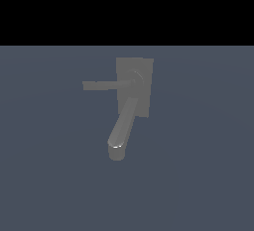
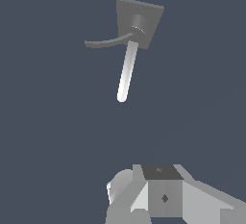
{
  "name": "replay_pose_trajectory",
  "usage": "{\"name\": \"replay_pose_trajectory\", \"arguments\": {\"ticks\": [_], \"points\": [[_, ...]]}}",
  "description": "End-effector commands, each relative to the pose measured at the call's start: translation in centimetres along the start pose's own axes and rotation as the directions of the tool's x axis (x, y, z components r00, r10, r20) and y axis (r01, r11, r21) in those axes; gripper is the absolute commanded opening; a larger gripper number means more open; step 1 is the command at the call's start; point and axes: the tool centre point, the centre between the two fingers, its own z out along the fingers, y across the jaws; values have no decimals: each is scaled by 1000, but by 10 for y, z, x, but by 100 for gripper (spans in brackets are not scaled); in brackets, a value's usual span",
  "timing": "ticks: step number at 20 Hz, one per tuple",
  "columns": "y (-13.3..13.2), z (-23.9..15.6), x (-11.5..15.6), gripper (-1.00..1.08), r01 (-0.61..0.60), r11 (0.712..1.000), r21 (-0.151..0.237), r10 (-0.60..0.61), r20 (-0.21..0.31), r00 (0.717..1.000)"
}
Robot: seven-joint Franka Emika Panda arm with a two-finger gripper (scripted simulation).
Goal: Turn on the faucet by rotating a designated handle.
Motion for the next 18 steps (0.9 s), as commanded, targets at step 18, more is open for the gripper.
{"name": "replay_pose_trajectory", "arguments": {"ticks": [18], "points": [[15, -44, 11, -100, -83, 954, -289, 27, -191, 981]]}}
